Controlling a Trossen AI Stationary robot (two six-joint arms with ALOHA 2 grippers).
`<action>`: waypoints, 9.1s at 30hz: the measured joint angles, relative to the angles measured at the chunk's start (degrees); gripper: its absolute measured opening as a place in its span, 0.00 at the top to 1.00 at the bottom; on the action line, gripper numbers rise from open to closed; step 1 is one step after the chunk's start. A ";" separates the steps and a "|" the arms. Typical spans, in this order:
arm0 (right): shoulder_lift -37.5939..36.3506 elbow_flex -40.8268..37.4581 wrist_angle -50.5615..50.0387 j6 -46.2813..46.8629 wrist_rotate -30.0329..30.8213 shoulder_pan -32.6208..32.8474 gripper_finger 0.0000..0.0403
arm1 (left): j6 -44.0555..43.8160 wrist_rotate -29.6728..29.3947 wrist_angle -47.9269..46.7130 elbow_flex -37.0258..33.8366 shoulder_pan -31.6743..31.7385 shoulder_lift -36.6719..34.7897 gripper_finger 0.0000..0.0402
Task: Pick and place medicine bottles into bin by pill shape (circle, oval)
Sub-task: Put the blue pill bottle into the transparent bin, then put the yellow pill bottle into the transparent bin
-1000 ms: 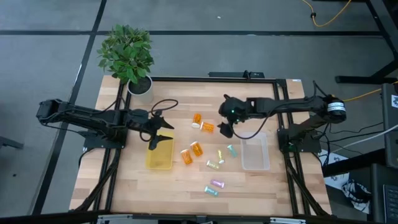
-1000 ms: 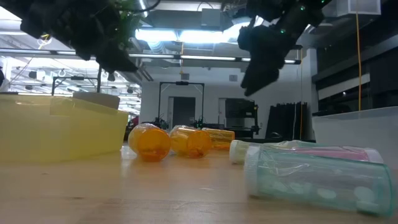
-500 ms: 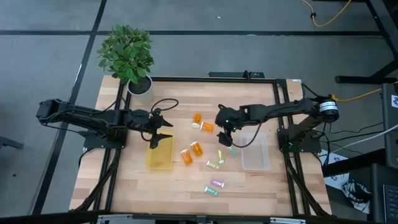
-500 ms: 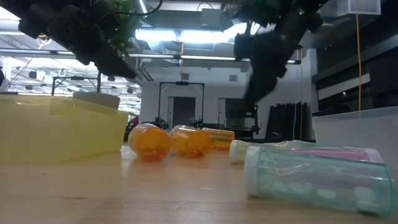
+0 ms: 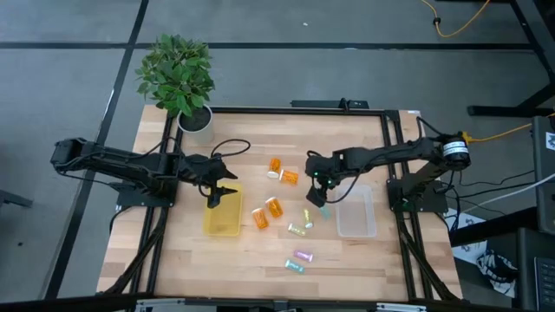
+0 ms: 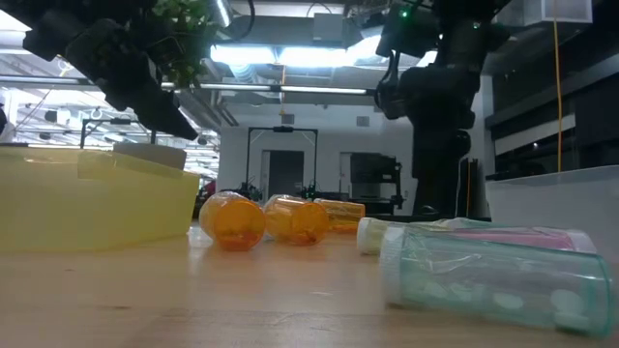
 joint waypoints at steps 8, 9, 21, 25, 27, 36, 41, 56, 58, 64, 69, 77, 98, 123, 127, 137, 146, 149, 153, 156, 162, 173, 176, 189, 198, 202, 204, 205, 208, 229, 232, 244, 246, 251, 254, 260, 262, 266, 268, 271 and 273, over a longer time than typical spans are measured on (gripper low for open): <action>5.53 9.49 -11.66 0.43 -1.57 3.51 0.25 | -0.02 -0.33 0.02 0.00 -0.02 0.00 0.43; 7.35 11.90 -14.64 -0.18 -1.30 4.00 0.25 | -0.02 -0.33 0.02 0.00 -0.02 0.00 0.43; 23.53 26.24 -33.55 -3.46 -0.87 6.40 0.25 | -0.15 -0.31 0.02 0.00 -0.02 0.00 0.43; 24.02 26.22 -33.56 -3.23 -1.02 6.46 0.25 | -0.15 -0.29 0.02 0.00 -0.02 0.00 0.43; 24.02 25.55 -31.47 -3.29 -1.29 6.48 0.25 | -0.15 -0.28 0.02 0.00 -0.02 0.00 0.43; 24.04 21.78 -30.09 -2.28 -3.04 6.48 0.25 | -1.55 -0.26 0.04 0.00 -0.02 0.00 0.43; 24.04 20.94 -27.54 -3.27 -4.35 6.46 0.25 | -1.55 -0.24 0.02 0.00 -0.02 0.00 0.43; 27.12 20.95 -26.17 -6.79 -4.68 6.39 0.26 | -1.55 -0.24 0.00 -0.02 -0.02 -0.02 0.43; 27.13 20.94 -26.13 -7.85 -4.66 6.39 0.28 | -1.55 -0.25 0.02 -0.02 -0.01 -0.02 0.43; 26.99 20.94 -25.57 -9.21 -4.48 6.39 0.42 | -1.55 -0.26 0.02 -0.02 -0.02 -0.02 0.43; 26.95 20.94 -25.30 -11.24 -4.46 6.39 0.56 | -1.55 -0.26 0.02 -0.02 -0.02 -0.02 0.43; 26.88 22.19 -23.76 -16.84 -4.14 6.41 0.72 | -1.55 -0.26 0.02 -0.04 -0.02 -0.02 0.43; 26.01 46.56 -47.38 -28.71 -3.64 9.87 0.70 | -1.54 -0.39 0.02 -0.04 -0.02 -0.02 0.43; -12.53 4.62 -28.24 5.18 10.29 15.51 0.70 | -1.55 -0.46 0.07 -0.04 -0.02 -0.02 0.43; -14.96 1.93 -27.11 6.00 10.35 14.49 0.70 | -1.57 -0.48 0.07 -0.04 -0.02 -0.02 0.43; -14.91 1.84 -21.95 7.75 11.24 14.15 0.70 | -1.70 -1.97 0.07 -0.04 0.00 -0.02 0.43; -14.91 1.84 -25.04 16.12 13.30 14.15 0.61 | -1.70 -1.95 0.07 -0.04 0.00 -0.02 0.43; -14.91 1.84 -25.05 16.16 14.31 14.15 0.55 | -1.68 -1.95 0.07 -0.04 -0.01 -0.02 0.43; -14.91 1.84 -25.05 16.03 14.33 14.15 0.48 | -1.68 -1.95 0.07 -0.04 -0.01 -0.02 0.43; -14.91 1.84 -24.74 14.24 14.41 14.15 0.45 | -1.68 -1.95 0.07 -0.04 -0.02 -0.02 0.43; -14.91 1.84 -19.09 13.19 15.78 14.15 0.44 | -1.68 -1.95 0.07 -0.04 -0.01 -0.02 0.43; -12.56 1.85 -0.34 2.47 13.00 14.11 0.44 | -1.65 -3.30 0.07 -0.04 0.00 -0.02 0.43; -9.10 1.84 1.78 2.55 9.25 14.09 0.44 | -1.66 -3.65 0.07 -0.04 0.00 -0.02 0.43; 6.99 5.99 2.42 3.20 -3.26 11.29 0.44 | -1.66 -3.65 0.04 -0.04 0.00 0.00 0.43; 14.73 10.07 -1.27 8.98 -2.17 10.31 0.50 | -1.66 -3.65 0.05 -0.04 -0.02 0.00 0.43; 15.78 10.68 -2.61 9.00 -2.40 10.31 0.51 | -1.68 -3.65 0.04 -0.04 0.00 0.00 0.43; 15.79 10.67 -2.78 8.93 -2.37 10.31 0.52 | -1.66 -3.65 0.02 -0.04 -0.02 0.00 0.43; 15.81 10.67 -2.75 8.92 -2.34 10.31 0.52 | -1.68 -3.65 0.02 -0.04 0.00 0.00 0.43; 15.82 10.67 -2.68 8.79 -2.34 10.31 0.52 | -1.68 -3.65 0.03 -0.04 0.00 0.00 0.43; 15.82 12.39 -1.42 11.81 0.27 10.15 0.52 | -1.68 -3.65 0.02 -0.04 -0.02 0.00 0.43; 15.88 12.39 -1.20 11.94 0.28 10.17 0.52 | -1.68 -3.65 0.02 -0.04 -0.02 0.00 0.43; 20.34 12.33 -0.77 11.14 -1.78 9.83 0.52 | -1.68 -3.65 -0.04 -0.04 -0.02 0.00 0.43; 20.46 12.39 -1.17 9.72 -2.61 9.49 0.52 | -1.68 -3.65 -0.02 -0.04 -0.02 0.00 0.43; 20.28 12.39 -2.00 8.60 -2.58 8.97 0.52 | -1.68 -3.65 -0.02 -0.04 -0.02 0.00 0.43; 20.29 12.89 -2.40 7.26 -2.55 8.23 0.52 | -1.68 -3.65 -0.02 -0.04 -0.02 0.00 0.43; 20.33 17.40 -5.10 4.20 3.29 6.48 0.52 | -1.62 -3.65 -0.02 -0.04 0.00 0.00 0.43; 20.33 19.55 -9.32 4.61 3.39 6.40 0.52 | -1.62 -3.65 -0.04 -0.04 -0.01 0.00 0.43; 20.33 23.42 -19.02 9.70 3.49 8.20 0.52 | -1.64 -3.65 -0.04 -0.04 -0.01 0.00 0.43; 20.33 24.32 -20.81 13.26 4.54 9.45 0.52 | -1.57 -3.65 -0.04 -0.04 -0.02 0.00 0.43; 20.31 24.50 -20.37 18.26 6.51 11.07 0.52 | -1.57 -3.65 0.00 -0.04 -0.02 0.00 0.43; 20.37 24.50 -19.19 21.21 7.61 12.13 0.52 | -1.62 -3.65 0.00 -0.04 0.00 0.00 0.43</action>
